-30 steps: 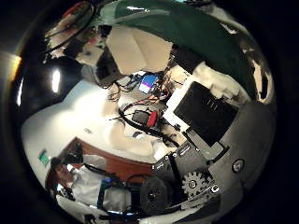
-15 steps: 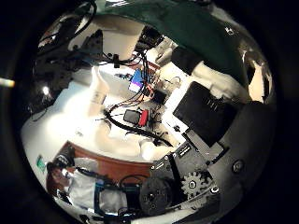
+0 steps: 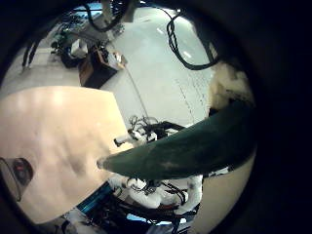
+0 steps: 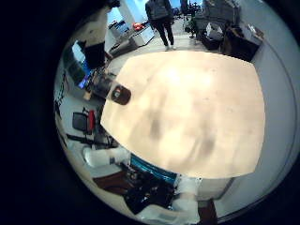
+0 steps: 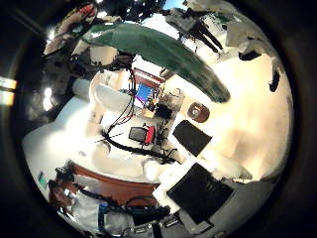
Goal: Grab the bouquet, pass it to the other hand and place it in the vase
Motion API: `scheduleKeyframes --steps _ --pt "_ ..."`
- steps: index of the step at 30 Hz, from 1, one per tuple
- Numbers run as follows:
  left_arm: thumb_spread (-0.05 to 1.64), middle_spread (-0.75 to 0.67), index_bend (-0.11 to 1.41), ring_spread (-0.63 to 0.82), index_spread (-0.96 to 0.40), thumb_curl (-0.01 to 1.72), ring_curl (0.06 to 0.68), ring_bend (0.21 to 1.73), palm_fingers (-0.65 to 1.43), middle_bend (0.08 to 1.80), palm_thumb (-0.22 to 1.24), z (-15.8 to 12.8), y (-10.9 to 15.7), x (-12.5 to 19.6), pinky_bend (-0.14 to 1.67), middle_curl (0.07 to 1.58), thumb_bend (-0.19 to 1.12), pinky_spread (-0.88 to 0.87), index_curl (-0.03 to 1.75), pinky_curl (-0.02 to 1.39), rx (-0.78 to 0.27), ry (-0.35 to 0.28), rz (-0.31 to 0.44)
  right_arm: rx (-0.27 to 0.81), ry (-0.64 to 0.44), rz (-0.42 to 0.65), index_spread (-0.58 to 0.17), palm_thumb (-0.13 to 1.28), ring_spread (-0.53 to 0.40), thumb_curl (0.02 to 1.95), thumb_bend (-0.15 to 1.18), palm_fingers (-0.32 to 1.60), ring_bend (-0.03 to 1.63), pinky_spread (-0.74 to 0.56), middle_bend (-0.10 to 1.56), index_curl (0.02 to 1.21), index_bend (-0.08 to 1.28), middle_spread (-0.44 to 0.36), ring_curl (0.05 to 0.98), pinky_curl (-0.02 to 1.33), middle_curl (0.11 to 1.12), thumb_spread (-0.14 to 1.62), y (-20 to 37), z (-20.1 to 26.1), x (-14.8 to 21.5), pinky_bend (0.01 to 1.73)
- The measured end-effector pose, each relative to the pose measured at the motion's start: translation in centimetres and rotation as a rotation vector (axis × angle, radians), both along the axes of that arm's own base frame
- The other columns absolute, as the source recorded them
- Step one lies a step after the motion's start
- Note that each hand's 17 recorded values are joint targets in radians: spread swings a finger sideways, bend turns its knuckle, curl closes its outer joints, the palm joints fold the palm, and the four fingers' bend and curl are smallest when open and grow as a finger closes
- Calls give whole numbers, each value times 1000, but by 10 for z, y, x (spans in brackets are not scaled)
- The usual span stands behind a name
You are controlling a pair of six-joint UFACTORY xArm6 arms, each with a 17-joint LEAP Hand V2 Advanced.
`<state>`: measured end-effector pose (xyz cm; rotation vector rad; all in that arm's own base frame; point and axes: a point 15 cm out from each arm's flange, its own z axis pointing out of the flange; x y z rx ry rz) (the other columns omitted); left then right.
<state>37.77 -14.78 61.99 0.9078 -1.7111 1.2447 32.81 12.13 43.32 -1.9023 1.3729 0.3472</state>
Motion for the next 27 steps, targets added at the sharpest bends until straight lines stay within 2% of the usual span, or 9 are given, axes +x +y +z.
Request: scheduleKeyframes --steps 3,5,8,13,17,22,27 --pt "1101 -477 735 -407 -648 661 562 1456 1094 1174 890 19 22 4 1465 895 110 -451 998 574 18 -69 63 -1 4 -1 -369 609 -92 540 -28 33 1054 -42 617 483 302 -78 409 622 415 1030 -1 -1 -1 1025" --pt "1103 -478 724 -406 -662 672 563 1463 1091 1176 893 31 42 7 1465 898 101 -451 1024 578 25 -108 117 1 7 -1 -368 610 -62 533 -28 14 1023 18 587 476 298 -63 394 614 403 1030 -1 -2 -1 1016" --pt "1105 -482 705 -405 -681 688 563 1466 1091 1180 898 47 78 10 1463 900 87 -452 1061 585 50 -163 214 1 8 0 -381 611 19 511 -28 -10 929 188 519 447 274 -28 346 567 374 1030 -1 -2 -1 969" --pt "1107 -491 684 -401 -706 709 560 1465 1101 1179 909 57 130 4 1456 899 67 -454 1112 592 102 -215 365 0 8 -3 -417 617 75 493 -25 -1 836 317 446 418 248 -26 301 511 349 1022 -2 -2 -1 905" --pt "1102 -494 662 -400 -719 725 558 1465 1103 1178 918 57 169 -6 1451 897 51 -456 1146 596 135 -241 447 3 18 -10 -407 619 127 478 -26 -8 775 390 383 382 172 -1 270 464 334 1014 -4 -4 1 856" --pt "1100 -497 638 -399 -733 741 555 1464 1106 1176 928 46 205 -28 1445 895 31 -458 1182 602 166 -248 480 42 19 -34 -390 610 157 469 -29 -1 743 421 343 352 160 23 255 431 328 1007 -4 1 5 829" --pt "1101 -498 618 -399 -745 753 553 1463 1110 1174 936 19 231 -34 1438 894 14 -460 1211 607 173 -203 497 86 36 -47 -375 610 177 464 -27 12 712 439 316 329 159 41 243 403 327 1003 -2 1 10 816"
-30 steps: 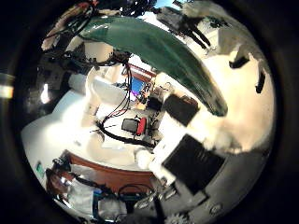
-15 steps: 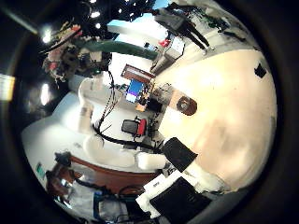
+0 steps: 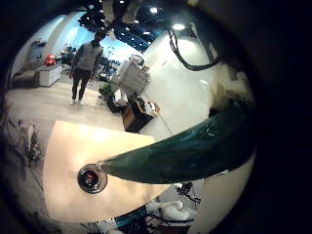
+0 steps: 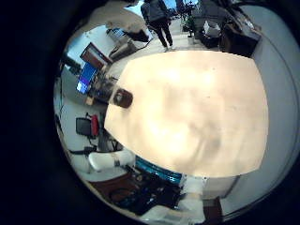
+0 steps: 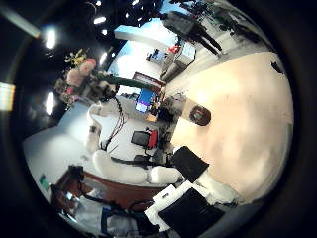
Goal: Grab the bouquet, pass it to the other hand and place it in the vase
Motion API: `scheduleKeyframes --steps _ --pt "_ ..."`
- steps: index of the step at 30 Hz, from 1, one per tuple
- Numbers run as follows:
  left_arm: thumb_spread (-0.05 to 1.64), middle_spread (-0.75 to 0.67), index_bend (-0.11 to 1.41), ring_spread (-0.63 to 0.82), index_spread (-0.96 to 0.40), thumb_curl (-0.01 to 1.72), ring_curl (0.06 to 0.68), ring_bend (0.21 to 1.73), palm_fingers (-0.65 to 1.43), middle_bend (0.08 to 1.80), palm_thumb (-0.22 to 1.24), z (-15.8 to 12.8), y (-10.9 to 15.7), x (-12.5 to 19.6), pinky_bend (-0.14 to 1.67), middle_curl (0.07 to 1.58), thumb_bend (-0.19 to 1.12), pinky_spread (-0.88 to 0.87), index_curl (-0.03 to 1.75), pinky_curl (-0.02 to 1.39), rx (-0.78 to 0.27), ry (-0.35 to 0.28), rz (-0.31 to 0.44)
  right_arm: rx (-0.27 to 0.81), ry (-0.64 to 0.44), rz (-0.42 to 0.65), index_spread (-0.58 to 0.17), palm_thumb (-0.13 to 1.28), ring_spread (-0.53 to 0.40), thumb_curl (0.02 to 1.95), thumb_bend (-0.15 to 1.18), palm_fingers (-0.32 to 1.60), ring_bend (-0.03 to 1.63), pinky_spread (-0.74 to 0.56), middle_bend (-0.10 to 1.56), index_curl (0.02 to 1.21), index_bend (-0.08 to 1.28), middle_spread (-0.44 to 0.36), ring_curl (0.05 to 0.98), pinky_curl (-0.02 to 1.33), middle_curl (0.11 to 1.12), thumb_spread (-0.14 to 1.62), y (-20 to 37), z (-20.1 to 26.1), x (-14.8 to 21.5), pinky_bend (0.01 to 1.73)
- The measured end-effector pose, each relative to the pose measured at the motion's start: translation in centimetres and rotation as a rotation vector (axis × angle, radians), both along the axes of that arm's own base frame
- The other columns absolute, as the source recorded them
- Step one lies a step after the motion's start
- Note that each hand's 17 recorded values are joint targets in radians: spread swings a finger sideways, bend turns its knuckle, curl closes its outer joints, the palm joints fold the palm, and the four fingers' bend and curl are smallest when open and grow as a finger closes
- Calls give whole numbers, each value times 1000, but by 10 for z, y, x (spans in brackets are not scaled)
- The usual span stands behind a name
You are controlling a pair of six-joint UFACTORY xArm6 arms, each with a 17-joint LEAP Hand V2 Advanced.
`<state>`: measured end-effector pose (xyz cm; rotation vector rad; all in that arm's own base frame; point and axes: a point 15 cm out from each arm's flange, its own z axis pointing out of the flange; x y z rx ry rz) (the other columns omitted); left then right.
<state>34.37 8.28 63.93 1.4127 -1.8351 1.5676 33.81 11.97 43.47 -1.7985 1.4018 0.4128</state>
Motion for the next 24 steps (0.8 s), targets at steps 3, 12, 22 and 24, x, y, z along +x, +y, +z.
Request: scheduleKeyframes --steps 3,12,22,24 --pt "1102 -499 610 -399 -753 760 552 1462 1111 1173 941 -15 13 1 1435 894 4 -462 1226 610 4 17 14 17 17 -1 -370 610 184 461 -27 21 700 444 303 318 157 52 237 388 328 1002 2 -5 -1 807" --pt "1105 -501 592 -399 -772 774 550 1460 1115 1170 946 -51 24 4 1427 893 -7 -461 1263 617 -45 49 7 40 52 -12 -366 648 193 465 -19 60 667 447 269 302 165 61 228 348 330 1001 3 -18 -7 773" --pt "1105 -499 577 -398 -787 784 547 1453 1117 1168 944 -65 6 13 1418 895 -7 -465 1290 624 -70 77 -46 48 62 -14 -364 677 189 473 -24 101 642 450 247 294 164 53 218 314 335 1000 7 -31 -20 745" --pt "1105 -498 574 -398 -789 785 547 1452 1118 1167 944 -68 6 17 1415 896 -7 -465 1294 626 -72 81 -45 52 58 -17 -364 681 186 475 -23 106 640 450 244 294 164 52 219 310 335 1000 8 -32 -24 742"
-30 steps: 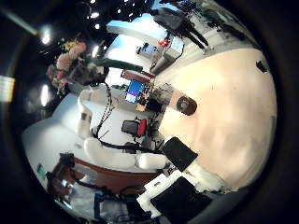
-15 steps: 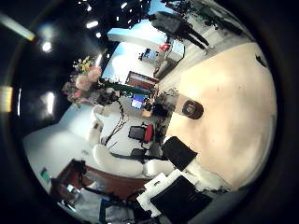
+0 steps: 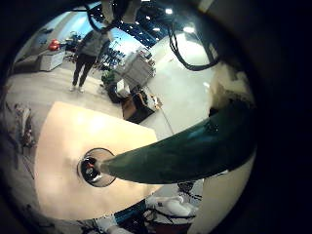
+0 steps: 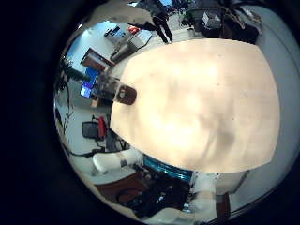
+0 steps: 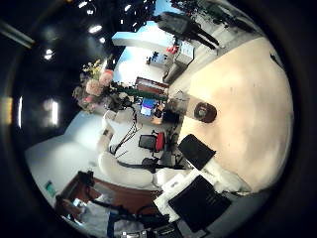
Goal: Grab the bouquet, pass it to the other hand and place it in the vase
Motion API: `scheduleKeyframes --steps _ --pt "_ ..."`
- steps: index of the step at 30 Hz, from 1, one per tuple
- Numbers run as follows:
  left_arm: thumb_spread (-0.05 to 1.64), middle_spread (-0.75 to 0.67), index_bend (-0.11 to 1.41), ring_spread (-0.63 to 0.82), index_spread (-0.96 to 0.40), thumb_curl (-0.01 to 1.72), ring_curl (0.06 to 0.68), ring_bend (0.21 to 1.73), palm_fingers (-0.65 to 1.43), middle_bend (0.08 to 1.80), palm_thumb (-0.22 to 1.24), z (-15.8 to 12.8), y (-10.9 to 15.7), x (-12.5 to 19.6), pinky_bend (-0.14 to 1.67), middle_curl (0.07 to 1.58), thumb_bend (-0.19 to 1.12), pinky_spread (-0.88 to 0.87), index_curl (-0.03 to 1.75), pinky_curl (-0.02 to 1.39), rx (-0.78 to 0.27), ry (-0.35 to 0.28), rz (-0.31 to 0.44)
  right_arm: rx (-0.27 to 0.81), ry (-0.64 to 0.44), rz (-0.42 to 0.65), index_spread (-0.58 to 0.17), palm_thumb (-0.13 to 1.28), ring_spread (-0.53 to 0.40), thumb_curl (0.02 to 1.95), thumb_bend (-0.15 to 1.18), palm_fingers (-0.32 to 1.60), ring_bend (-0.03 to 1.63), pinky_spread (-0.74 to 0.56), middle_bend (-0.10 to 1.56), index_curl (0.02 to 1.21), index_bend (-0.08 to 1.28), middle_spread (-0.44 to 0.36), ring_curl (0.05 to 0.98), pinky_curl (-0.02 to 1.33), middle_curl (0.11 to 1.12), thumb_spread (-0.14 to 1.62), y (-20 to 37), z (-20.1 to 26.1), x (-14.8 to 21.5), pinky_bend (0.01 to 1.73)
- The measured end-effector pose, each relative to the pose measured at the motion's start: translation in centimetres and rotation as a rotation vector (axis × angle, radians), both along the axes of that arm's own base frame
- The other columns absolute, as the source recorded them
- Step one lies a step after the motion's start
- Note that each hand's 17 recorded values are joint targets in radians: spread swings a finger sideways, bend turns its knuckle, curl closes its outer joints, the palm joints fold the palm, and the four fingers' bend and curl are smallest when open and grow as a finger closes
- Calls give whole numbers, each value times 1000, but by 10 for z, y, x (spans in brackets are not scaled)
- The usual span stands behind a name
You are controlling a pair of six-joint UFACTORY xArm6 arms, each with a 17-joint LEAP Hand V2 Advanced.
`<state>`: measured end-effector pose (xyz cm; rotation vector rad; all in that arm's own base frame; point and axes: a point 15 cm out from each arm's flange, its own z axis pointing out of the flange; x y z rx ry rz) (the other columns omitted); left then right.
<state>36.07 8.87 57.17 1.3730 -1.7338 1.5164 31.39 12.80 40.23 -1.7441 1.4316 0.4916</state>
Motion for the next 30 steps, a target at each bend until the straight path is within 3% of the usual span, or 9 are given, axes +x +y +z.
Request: scheduleKeyframes --steps 9,18,23,25,26,27,28,29,30 --pt "1106 -492 549 -396 -794 790 546 1450 1115 1162 943 -13 -6 14 1407 904 -7 -466 1317 631 2 25 5 9 0 4 -360 693 182 484 -24 139 628 454 228 288 159 43 215 289 338 993 2 -5 -6 733" --pt "1077 -489 481 -404 -793 761 535 1432 1109 1148 901 -43 -6 25 1393 893 -22 -478 1337 625 -11 111 -10 10 3 -11 -358 692 184 489 -26 152 624 458 225 282 160 36 211 273 343 987 -4 -8 -1 729" --pt "1036 -481 420 -416 -787 700 514 1374 1072 1126 806 -63 -5 36 1348 865 -39 -493 1336 606 -24 152 -14 10 -1 -17 -360 701 183 492 -23 157 624 454 223 280 158 36 211 264 345 985 -7 -9 1 727" --pt "1013 -475 402 -440 -776 661 491 1275 853 1081 734 -71 -5 40 1237 845 -63 -519 1308 580 -34 172 -26 11 3 -17 -360 702 183 493 -24 160 622 453 222 280 162 36 210 261 345 983 -8 -10 2 727" --pt "1004 -461 424 -423 -768 637 494 1193 603 1063 689 -73 -4 41 1153 848 -68 -508 1292 585 -30 180 -32 12 7 -17 -360 703 176 494 -25 162 623 453 220 279 160 36 211 259 345 982 -8 -12 3 726" --pt "987 -386 419 -329 -731 602 493 1098 84 911 600 -76 -4 39 992 828 -93 -390 1268 578 -19 194 -42 11 6 -16 -360 703 175 494 -25 162 623 452 220 279 160 36 211 258 345 982 -8 -12 4 726" --pt "969 -219 304 -165 -654 562 485 1040 -308 687 514 -81 -4 36 940 779 -106 -191 1209 586 2 215 -58 11 3 -18 -359 703 173 495 -25 166 620 452 220 280 162 35 210 256 346 982 -10 -12 4 725" --pt "958 -119 222 -55 -589 536 416 973 -313 571 464 -88 -4 33 855 705 -93 -71 1160 521 26 240 -77 11 2 -20 -359 705 171 495 -24 167 619 451 219 280 162 35 210 254 346 980 -11 -12 5 725" --pt "907 40 57 102 -528 495 354 899 -567 467 320 -96 -5 28 771 636 -135 99 1101 454 58 268 -109 11 2 -19 -363 709 170 497 -24 174 619 450 212 282 167 35 210 252 345 977 -11 -12 4 724"
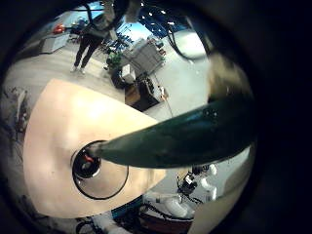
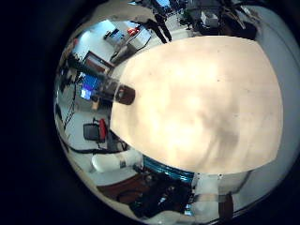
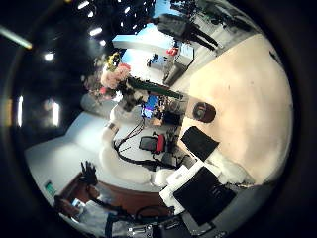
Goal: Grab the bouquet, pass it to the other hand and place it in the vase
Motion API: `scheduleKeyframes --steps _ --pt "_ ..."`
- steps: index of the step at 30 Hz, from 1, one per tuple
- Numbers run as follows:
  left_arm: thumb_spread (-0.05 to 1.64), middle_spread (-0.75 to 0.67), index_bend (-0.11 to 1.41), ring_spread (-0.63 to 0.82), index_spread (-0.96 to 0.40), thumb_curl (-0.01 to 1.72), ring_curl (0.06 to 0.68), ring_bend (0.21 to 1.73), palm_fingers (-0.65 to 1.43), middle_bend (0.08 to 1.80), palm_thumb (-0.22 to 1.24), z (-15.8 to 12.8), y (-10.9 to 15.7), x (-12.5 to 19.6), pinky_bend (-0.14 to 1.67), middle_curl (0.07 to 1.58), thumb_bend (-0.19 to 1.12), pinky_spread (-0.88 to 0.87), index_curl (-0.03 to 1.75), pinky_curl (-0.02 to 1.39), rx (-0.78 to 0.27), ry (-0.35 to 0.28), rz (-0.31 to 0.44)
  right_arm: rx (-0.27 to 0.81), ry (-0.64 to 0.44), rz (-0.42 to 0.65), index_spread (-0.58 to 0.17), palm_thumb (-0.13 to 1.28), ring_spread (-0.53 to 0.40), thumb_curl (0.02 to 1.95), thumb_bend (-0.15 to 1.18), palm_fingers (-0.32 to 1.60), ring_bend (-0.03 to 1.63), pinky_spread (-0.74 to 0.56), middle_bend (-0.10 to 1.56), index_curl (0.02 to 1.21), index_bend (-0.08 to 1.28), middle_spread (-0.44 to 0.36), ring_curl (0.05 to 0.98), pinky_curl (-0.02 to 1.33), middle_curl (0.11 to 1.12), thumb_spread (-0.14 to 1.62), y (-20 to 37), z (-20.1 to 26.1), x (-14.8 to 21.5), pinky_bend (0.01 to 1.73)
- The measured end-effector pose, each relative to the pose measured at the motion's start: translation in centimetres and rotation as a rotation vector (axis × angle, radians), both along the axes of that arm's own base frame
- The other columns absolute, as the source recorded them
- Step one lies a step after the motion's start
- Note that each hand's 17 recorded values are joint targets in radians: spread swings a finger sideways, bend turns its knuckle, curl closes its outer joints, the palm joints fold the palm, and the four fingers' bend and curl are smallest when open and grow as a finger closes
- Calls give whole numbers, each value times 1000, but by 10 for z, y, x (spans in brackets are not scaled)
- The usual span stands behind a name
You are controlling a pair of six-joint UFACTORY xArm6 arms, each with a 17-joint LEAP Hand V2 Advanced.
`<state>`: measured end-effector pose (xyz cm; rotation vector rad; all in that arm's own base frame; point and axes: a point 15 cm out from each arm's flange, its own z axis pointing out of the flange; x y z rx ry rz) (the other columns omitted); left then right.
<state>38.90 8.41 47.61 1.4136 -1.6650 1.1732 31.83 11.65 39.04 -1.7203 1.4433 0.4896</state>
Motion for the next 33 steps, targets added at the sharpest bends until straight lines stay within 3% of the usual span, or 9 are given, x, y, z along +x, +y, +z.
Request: scheduleKeyframes --steps 3,9,19,27,30,33 --pt "845 299 -10 356 -348 439 261 765 -496 314 187 -21 9 -6 625 494 -90 399 949 342 78 45 -76 -1 -5 2 -367 713 169 500 -24 181 617 451 207 284 166 35 208 250 344 975 -1 1 0 725" --pt "793 536 1 616 -108 389 190 625 -368 184 104 -43 46 -4 476 390 -48 708 649 241 62 118 32 -4 -14 8 -366 715 161 504 -26 206 607 454 195 293 173 29 204 238 343 972 -3 0 1 713" --pt "783 616 75 742 -14 358 158 536 -246 153 93 -90 113 -52 399 283 -38 853 325 185 121 276 133 -7 -28 22 -370 727 143 510 -24 234 615 461 193 302 174 27 202 222 340 965 -7 -1 5 704" --pt "798 623 118 756 12 347 154 490 -185 151 98 -119 123 -126 354 225 -35 871 239 160 271 520 86 -10 -46 58 -377 733 136 514 -25 259 610 459 192 311 182 23 197 211 336 961 -8 -9 10 704" --pt "804 624 127 758 22 343 153 474 -167 152 100 -126 114 -152 342 209 -36 873 227 155 281 574 103 -12 -53 78 -379 742 132 516 -23 267 609 458 194 314 178 22 195 205 335 956 -9 -16 11 699" --pt "811 624 135 759 32 341 154 462 -148 155 102 -132 121 -171 334 197 -34 874 221 151 337 620 136 -9 -39 81 -379 745 134 519 -25 269 612 458 192 315 178 22 195 201 335 953 -9 -21 12 697"
